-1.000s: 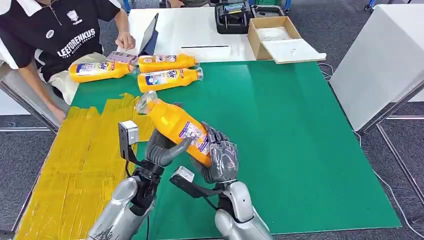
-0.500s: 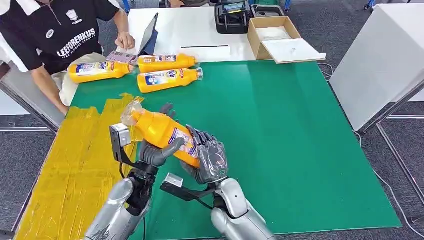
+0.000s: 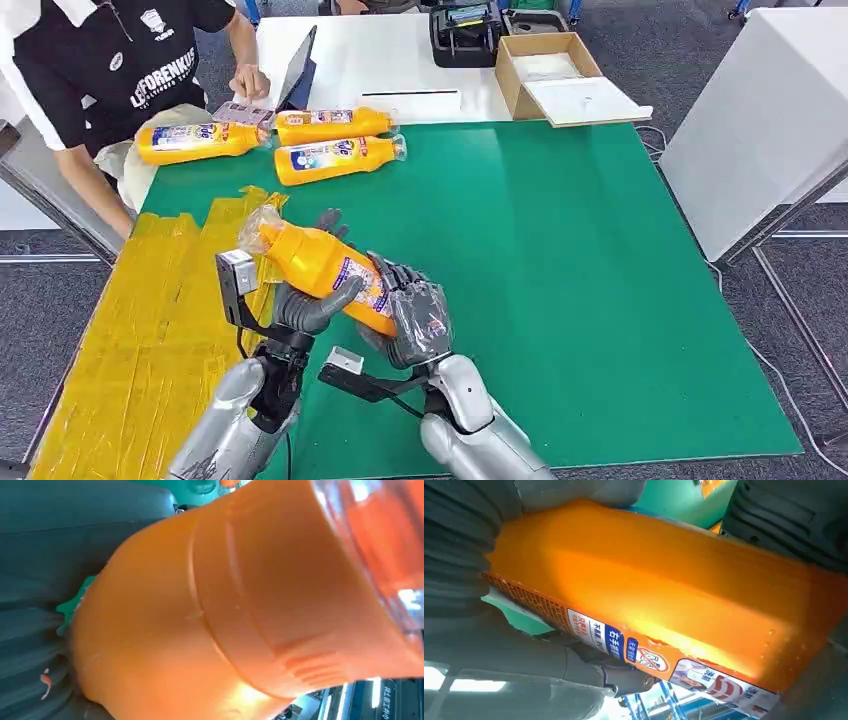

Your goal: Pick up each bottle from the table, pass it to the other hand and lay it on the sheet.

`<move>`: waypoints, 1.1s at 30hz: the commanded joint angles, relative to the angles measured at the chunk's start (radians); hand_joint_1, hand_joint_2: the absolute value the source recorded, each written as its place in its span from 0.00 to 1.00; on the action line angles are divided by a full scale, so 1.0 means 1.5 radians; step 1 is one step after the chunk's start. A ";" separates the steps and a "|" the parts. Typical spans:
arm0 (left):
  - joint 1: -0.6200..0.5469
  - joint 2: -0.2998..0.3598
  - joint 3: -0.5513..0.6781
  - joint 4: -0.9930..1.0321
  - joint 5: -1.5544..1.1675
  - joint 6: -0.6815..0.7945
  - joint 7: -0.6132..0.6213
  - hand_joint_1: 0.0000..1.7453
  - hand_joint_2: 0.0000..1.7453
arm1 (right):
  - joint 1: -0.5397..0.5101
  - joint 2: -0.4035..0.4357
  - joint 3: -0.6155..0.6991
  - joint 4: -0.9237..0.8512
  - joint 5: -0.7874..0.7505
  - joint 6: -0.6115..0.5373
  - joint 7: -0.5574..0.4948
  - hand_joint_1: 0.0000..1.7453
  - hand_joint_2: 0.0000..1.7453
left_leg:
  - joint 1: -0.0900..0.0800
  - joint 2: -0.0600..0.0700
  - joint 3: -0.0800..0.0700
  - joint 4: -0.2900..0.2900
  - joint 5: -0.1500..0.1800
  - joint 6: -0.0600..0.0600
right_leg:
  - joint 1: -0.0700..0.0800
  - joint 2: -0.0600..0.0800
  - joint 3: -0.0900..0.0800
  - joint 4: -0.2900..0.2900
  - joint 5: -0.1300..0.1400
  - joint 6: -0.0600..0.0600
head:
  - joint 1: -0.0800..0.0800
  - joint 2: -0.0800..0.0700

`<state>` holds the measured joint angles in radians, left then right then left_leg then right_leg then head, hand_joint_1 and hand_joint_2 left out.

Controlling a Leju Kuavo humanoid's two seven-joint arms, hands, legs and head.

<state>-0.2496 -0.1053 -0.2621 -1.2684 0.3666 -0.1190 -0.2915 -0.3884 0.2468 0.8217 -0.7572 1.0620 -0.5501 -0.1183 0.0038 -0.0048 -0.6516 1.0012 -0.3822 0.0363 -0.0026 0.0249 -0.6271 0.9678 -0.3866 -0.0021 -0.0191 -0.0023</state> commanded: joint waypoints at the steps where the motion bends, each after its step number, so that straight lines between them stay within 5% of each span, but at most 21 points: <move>1: -0.068 -0.001 -0.023 0.049 0.002 -0.005 -0.018 1.00 1.00 | 0.006 -0.001 0.116 0.054 -0.006 0.033 -0.008 1.00 1.00 | 0.000 -0.004 0.004 0.000 -0.001 -0.002 | 0.000 -0.005 0.005 0.001 -0.003 0.000 | 0.000 0.000; 13: -0.041 -0.013 -0.018 0.028 -0.011 -0.007 -0.033 1.00 1.00 | 0.027 -0.014 0.099 0.039 -0.021 -0.002 -0.013 1.00 1.00 | 0.000 -0.003 0.003 -0.001 -0.001 -0.001 | 0.000 -0.005 0.004 0.000 -0.002 0.000 | 0.000 0.000; 27: 0.010 -0.010 0.016 -0.027 -0.020 0.012 -0.030 1.00 1.00 | 0.031 -0.035 0.068 0.024 -0.159 -0.028 -0.096 1.00 1.00 | 0.000 -0.002 0.003 0.000 -0.001 -0.001 | 0.000 -0.003 0.004 0.000 -0.002 0.000 | 0.000 0.000; 28: 0.018 -0.012 0.027 -0.038 -0.018 0.021 -0.031 1.00 1.00 | 0.046 -0.046 0.055 -0.013 -0.200 -0.030 -0.122 0.37 1.00 | 0.000 -0.002 0.004 0.000 -0.002 -0.002 | 0.000 -0.004 0.005 0.000 -0.002 0.000 | 0.000 0.000; 29: 0.024 -0.012 0.035 -0.045 -0.019 0.026 -0.031 1.00 1.00 | 0.056 -0.054 0.047 -0.035 -0.228 -0.018 -0.131 0.00 1.00 | 0.000 -0.002 0.002 0.000 -0.001 -0.001 | 0.000 -0.003 0.003 0.000 -0.002 0.000 | 0.000 0.000; 33: 0.046 -0.002 0.082 -0.080 -0.018 0.043 -0.035 1.00 1.00 | 0.133 -0.124 0.014 -0.227 -0.364 0.073 -0.192 0.00 1.00 | 0.000 -0.002 0.002 0.000 -0.001 -0.001 | 0.000 -0.002 0.003 -0.001 -0.001 0.000 | 0.000 0.000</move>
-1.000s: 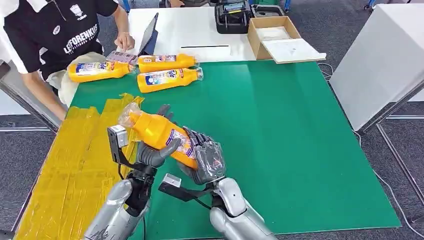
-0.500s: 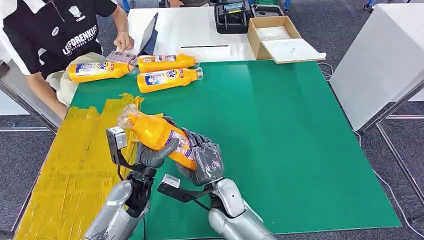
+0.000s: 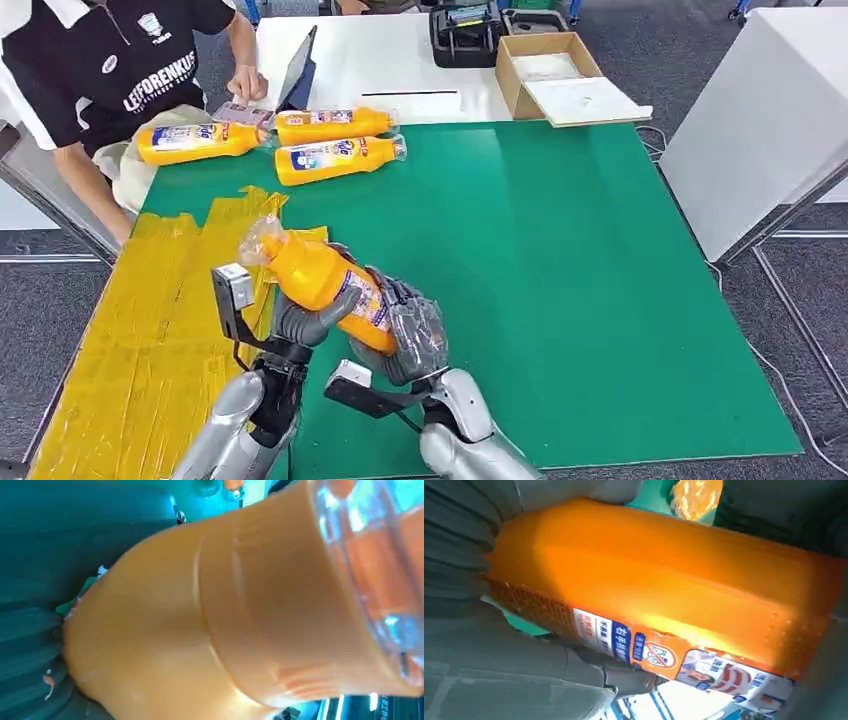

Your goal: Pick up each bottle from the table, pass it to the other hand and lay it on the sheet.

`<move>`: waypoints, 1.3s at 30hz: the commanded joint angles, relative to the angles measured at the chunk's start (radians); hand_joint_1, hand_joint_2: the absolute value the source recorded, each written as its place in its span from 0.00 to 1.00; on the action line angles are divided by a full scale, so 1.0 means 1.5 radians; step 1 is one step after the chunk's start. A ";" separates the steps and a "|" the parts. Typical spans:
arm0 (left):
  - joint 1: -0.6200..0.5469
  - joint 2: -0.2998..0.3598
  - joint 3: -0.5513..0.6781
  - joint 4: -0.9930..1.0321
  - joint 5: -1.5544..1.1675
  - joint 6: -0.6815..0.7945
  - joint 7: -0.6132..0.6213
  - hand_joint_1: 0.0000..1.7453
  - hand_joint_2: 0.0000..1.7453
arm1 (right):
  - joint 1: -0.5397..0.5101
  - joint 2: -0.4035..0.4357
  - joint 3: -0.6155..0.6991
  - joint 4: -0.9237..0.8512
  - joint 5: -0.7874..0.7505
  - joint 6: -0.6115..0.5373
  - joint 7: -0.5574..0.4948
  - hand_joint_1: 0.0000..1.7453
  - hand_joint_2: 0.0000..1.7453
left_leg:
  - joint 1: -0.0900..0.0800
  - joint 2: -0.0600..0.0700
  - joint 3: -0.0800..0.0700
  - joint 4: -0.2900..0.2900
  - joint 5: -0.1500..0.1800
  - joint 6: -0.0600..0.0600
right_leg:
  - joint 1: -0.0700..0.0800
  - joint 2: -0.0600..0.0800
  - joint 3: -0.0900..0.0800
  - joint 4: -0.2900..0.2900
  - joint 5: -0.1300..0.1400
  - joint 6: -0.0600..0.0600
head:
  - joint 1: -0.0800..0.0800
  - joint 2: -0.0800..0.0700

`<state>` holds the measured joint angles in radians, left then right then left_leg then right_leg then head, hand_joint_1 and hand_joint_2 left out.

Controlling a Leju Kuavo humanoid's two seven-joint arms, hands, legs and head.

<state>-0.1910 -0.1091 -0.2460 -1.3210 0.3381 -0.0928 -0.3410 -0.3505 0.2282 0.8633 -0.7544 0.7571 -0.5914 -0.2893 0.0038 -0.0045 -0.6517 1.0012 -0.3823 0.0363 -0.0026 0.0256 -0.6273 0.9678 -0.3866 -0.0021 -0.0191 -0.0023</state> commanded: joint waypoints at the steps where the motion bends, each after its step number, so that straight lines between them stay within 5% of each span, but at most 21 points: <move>1: 0.009 0.006 0.077 -0.048 0.002 0.025 0.003 1.00 1.00 | 0.127 -0.131 -0.019 -0.276 -0.172 0.115 -0.077 0.00 1.00 | 0.000 -0.002 0.003 0.000 -0.002 -0.001 | 0.000 -0.004 0.004 0.000 -0.002 0.000 | 0.000 0.000; 7: 0.014 0.006 0.079 -0.051 -0.014 0.036 -0.010 1.00 1.00 | 0.147 -0.139 -0.030 -0.310 -0.207 0.150 -0.098 0.00 1.00 | -0.001 -0.001 0.003 0.001 -0.002 -0.001 | 0.000 -0.002 0.004 0.001 -0.002 0.000 | 0.000 0.000; 12: 0.070 0.035 0.115 -0.096 -0.054 0.067 -0.044 1.00 1.00 | 0.316 -0.233 -0.072 -0.602 -0.308 0.213 -0.162 0.00 1.00 | -0.001 -0.003 0.002 0.000 -0.002 -0.001 | -0.001 -0.004 0.003 0.000 -0.003 0.000 | 0.000 0.000; 16: 0.086 0.030 0.159 -0.124 -0.263 0.244 -0.101 1.00 1.00 | 0.377 -0.278 -0.097 -0.704 -0.301 0.157 -0.167 0.00 1.00 | -0.001 -0.002 0.003 0.001 -0.004 -0.001 | -0.001 -0.003 0.004 0.001 -0.003 0.000 | 0.000 0.000; 21: 0.104 0.060 0.195 -0.114 -0.616 0.457 -0.117 1.00 1.00 | 0.393 -0.275 -0.129 -0.689 -0.361 0.151 -0.165 0.00 1.00 | -0.001 -0.001 0.005 0.001 -0.006 -0.002 | -0.001 -0.003 0.006 0.002 -0.006 0.000 | 0.000 0.000; 26: 0.098 0.067 0.191 -0.089 -0.696 0.496 -0.108 1.00 1.00 | 0.389 -0.269 -0.132 -0.675 -0.373 0.158 -0.164 0.00 1.00 | -0.001 -0.001 0.002 0.000 -0.004 -0.001 | -0.001 -0.002 0.003 0.000 -0.003 0.000 | 0.000 0.000; 32: 0.076 0.076 0.262 0.029 -1.154 0.527 0.042 1.00 1.00 | 0.377 -0.258 -0.153 -0.649 -0.385 0.202 -0.142 0.00 1.00 | -0.001 -0.001 0.004 -0.001 -0.003 -0.001 | 0.000 -0.001 0.004 -0.001 -0.003 0.000 | 0.000 0.000; 39: 0.069 0.098 0.228 0.090 -1.241 0.527 0.112 1.00 1.00 | 0.381 -0.255 -0.168 -0.648 -0.380 0.212 -0.133 0.00 1.00 | -0.001 -0.001 0.004 -0.001 -0.003 -0.002 | -0.001 -0.002 0.004 -0.001 -0.003 0.000 | 0.000 0.000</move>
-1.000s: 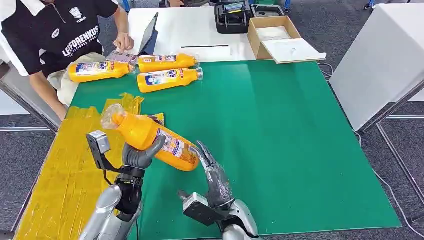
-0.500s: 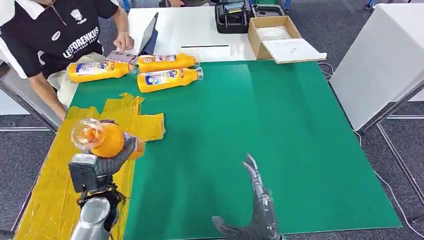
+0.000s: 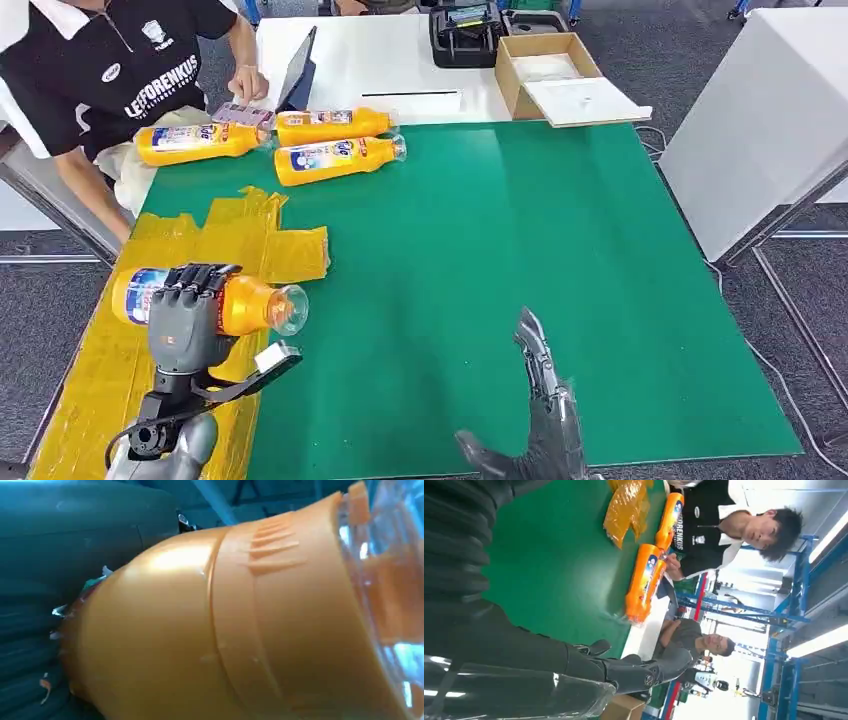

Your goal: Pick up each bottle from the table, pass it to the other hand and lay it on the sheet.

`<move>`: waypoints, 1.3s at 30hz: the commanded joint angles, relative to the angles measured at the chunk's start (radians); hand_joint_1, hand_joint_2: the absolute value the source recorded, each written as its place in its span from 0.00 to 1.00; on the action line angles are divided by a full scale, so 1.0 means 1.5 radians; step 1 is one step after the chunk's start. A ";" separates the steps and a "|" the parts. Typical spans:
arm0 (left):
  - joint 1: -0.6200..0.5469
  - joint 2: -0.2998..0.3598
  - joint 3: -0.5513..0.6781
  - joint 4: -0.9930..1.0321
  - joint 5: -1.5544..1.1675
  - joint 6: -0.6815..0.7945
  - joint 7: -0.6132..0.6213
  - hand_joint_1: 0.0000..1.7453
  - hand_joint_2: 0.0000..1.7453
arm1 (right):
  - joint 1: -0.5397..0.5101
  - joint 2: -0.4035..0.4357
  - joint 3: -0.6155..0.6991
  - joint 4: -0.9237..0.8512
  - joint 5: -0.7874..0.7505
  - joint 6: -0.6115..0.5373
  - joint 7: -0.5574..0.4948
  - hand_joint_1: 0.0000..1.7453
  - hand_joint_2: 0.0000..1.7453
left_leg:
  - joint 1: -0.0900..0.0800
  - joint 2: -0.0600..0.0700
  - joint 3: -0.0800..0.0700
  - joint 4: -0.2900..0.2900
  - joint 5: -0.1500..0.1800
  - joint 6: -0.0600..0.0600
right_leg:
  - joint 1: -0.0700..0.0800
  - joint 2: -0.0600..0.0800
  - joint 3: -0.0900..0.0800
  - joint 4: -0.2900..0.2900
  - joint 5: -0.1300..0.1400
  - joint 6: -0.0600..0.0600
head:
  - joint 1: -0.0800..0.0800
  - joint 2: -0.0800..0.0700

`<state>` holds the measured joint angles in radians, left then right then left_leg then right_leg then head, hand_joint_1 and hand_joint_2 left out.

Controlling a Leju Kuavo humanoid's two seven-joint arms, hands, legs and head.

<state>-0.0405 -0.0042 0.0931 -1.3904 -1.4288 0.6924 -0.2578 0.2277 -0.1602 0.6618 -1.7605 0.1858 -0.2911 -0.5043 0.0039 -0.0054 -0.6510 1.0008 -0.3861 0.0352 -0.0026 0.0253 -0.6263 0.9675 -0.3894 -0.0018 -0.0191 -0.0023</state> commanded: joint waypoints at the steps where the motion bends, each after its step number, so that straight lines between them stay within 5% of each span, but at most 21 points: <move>1: -0.031 0.029 0.002 0.136 -0.063 0.004 0.057 1.00 1.00 | -0.005 0.004 -0.034 0.022 0.001 0.012 0.011 0.00 1.00 | -0.001 -0.001 0.005 -0.001 -0.001 -0.001 | -0.001 -0.003 0.005 0.000 -0.002 0.000 | 0.000 0.000; 5: -0.038 0.027 -0.003 0.148 -0.064 0.004 0.062 1.00 1.00 | -0.003 0.006 -0.036 0.022 0.001 0.014 0.014 0.00 1.00 | 0.000 -0.001 0.002 -0.001 -0.001 -0.001 | 0.000 -0.002 0.002 0.000 -0.001 0.000 | 0.000 0.000; 8: -0.040 0.077 -0.103 0.155 -0.095 0.004 0.163 1.00 1.00 | -0.002 0.009 -0.050 0.020 0.007 0.032 0.021 0.00 1.00 | -0.001 -0.001 0.003 -0.001 -0.001 -0.001 | 0.000 -0.002 0.003 0.000 -0.001 0.000 | 0.000 0.000; 12: -0.075 0.092 -0.194 0.213 -0.095 0.004 0.230 1.00 1.00 | 0.000 0.016 -0.070 0.023 0.014 0.040 0.025 0.00 1.00 | -0.001 -0.003 0.005 0.000 -0.002 -0.002 | 0.000 -0.005 0.006 0.000 -0.003 0.000 | 0.000 0.000; 26: -0.139 0.048 -0.204 0.297 -0.095 0.004 0.216 1.00 1.00 | -0.011 0.027 -0.083 0.036 0.022 0.040 0.030 0.00 1.00 | -0.001 -0.002 0.002 -0.001 0.000 0.000 | 0.000 -0.003 0.003 0.000 -0.001 0.000 | 0.000 0.000; 27: -0.159 0.018 -0.193 0.324 -0.095 0.004 0.182 1.00 1.00 | -0.037 0.051 -0.089 0.053 0.032 0.063 0.033 0.00 1.00 | -0.001 -0.002 0.003 -0.001 0.000 -0.001 | -0.001 -0.003 0.003 0.000 -0.001 0.000 | 0.000 0.000; 39: -0.162 0.008 -0.190 0.339 -0.095 0.004 0.198 1.00 1.00 | -0.037 0.063 -0.090 0.063 0.039 0.083 0.029 0.00 1.00 | -0.001 -0.001 0.003 0.000 0.000 -0.001 | 0.000 -0.002 0.003 0.000 -0.001 0.000 | 0.000 0.000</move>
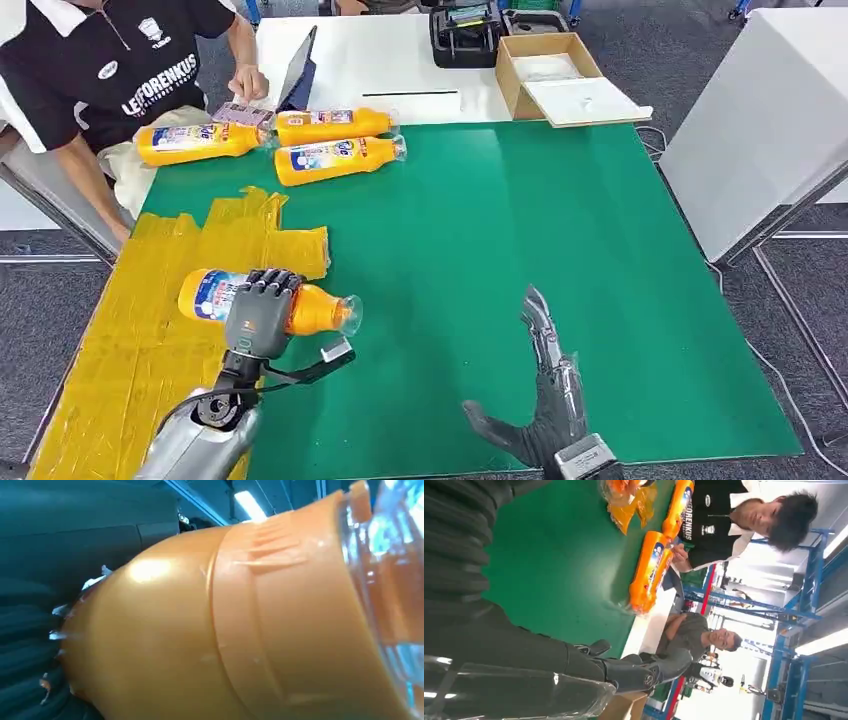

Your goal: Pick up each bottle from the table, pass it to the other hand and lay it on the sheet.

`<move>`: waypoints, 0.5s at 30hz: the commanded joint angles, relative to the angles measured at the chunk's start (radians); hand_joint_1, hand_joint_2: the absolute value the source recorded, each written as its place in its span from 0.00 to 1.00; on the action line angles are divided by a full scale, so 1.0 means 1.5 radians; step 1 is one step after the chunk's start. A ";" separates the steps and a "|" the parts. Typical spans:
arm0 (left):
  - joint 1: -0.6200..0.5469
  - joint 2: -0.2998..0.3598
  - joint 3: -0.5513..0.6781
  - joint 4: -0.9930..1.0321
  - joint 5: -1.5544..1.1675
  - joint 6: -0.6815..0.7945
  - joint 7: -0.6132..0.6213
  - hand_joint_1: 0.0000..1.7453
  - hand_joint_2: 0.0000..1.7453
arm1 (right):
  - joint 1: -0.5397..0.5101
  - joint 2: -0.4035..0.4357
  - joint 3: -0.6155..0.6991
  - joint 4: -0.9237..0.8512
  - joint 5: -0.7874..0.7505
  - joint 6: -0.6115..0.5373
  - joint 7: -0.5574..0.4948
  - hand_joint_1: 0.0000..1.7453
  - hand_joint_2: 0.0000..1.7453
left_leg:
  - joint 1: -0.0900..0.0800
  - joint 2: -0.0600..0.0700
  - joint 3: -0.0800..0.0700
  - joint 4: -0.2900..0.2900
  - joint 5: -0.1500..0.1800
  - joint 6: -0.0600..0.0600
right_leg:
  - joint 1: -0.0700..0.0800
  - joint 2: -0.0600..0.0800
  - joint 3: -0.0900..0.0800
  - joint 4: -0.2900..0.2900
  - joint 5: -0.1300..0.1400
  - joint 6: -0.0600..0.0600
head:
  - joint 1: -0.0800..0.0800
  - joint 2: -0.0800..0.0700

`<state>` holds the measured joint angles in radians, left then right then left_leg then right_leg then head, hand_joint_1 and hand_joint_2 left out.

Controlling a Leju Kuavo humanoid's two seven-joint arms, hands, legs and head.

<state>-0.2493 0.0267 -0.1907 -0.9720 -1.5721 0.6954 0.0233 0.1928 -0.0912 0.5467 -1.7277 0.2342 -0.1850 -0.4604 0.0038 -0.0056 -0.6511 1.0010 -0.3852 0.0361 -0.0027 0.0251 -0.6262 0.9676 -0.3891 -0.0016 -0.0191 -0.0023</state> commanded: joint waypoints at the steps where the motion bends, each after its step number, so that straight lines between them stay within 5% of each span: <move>1: -0.023 -0.014 0.009 0.070 0.001 0.002 0.015 0.87 1.00 | -0.013 0.023 -0.017 0.043 0.010 0.016 0.001 0.00 1.00 | 0.000 -0.001 0.004 0.000 -0.002 -0.001 | 0.000 -0.002 0.005 0.000 -0.002 0.000 | 0.000 0.000; 2: -0.024 -0.012 0.011 0.079 0.001 0.002 0.028 0.12 1.00 | -0.013 0.025 -0.016 0.045 0.013 0.020 0.002 0.00 1.00 | 0.000 0.000 0.003 -0.001 -0.001 -0.001 | 0.000 -0.001 0.003 0.000 -0.001 0.000 | 0.000 0.000; 3: -0.023 -0.013 0.020 0.091 0.002 0.002 0.030 0.00 1.00 | -0.013 0.028 -0.015 0.049 0.015 0.024 0.002 0.00 1.00 | -0.001 0.000 0.007 0.000 -0.003 -0.002 | -0.001 -0.003 0.007 0.001 -0.003 0.000 | 0.000 0.000; 4: -0.016 0.016 -0.055 0.054 0.033 -0.029 0.092 0.00 1.00 | -0.013 0.031 -0.018 0.051 0.019 0.029 0.003 0.00 1.00 | 0.000 0.000 0.003 -0.001 -0.001 -0.001 | 0.000 -0.001 0.003 -0.001 -0.001 0.000 | 0.000 0.000; 11: -0.016 0.016 -0.055 0.054 0.033 -0.029 0.092 0.00 1.00 | -0.013 0.031 -0.018 0.051 0.019 0.029 0.003 0.00 1.00 | 0.000 0.000 0.003 0.000 -0.001 -0.001 | 0.000 -0.002 0.003 0.000 -0.001 0.000 | 0.000 0.000; 15: -0.023 0.007 0.015 0.131 0.013 0.002 0.059 0.00 1.00 | -0.024 0.039 -0.018 0.068 0.022 0.051 0.000 0.00 1.00 | 0.000 0.001 0.004 -0.001 -0.001 -0.001 | 0.000 0.000 0.004 -0.001 -0.001 0.000 | 0.000 0.000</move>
<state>-0.2511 0.0317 -0.2343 -0.9408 -1.5251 0.6724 0.1481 0.1929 -0.0546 0.5425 -1.7052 0.2644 -0.1420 -0.4604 0.0039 -0.0056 -0.6513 1.0008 -0.3853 0.0361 -0.0026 0.0251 -0.6261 0.9677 -0.3892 -0.0017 -0.0191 -0.0023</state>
